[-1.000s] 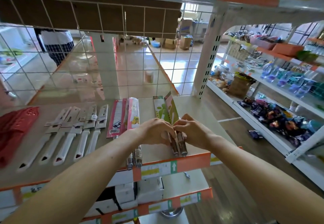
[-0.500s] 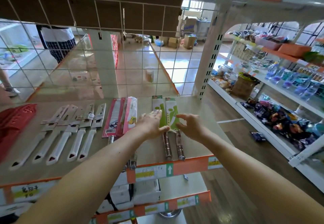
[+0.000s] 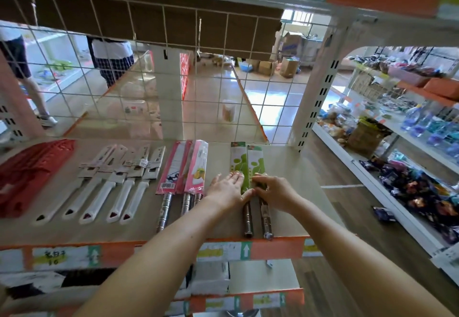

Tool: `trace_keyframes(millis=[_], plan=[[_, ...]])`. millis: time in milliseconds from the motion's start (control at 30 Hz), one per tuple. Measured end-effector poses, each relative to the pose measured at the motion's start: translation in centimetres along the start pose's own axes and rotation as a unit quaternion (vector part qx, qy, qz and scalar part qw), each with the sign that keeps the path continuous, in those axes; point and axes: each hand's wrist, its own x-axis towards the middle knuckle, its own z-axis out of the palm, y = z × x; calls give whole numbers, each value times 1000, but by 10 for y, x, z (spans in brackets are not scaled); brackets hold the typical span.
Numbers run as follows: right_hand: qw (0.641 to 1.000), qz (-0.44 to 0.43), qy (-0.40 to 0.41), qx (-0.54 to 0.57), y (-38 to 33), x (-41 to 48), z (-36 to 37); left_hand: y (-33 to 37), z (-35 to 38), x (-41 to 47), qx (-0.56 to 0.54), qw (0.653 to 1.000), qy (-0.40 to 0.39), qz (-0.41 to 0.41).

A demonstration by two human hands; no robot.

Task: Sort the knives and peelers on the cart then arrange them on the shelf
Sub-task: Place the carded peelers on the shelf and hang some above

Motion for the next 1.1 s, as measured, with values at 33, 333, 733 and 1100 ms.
trace_keyframes(millis=[33,333,733,1100], plan=[[1000,2,3,9,1,-1,1,1,1,-1,1,1000,6,-2],[998,23,-47,-47,-12,10,-6,-1,-21,-17,-15,999,21,-43],[1000,-28,10,-3,-67,-26,22,-47,-5,-77,-77,981,99,-150],[996,-89,-1,10,-122,-33,53,-83,8,-93,-187,968,60,-155]])
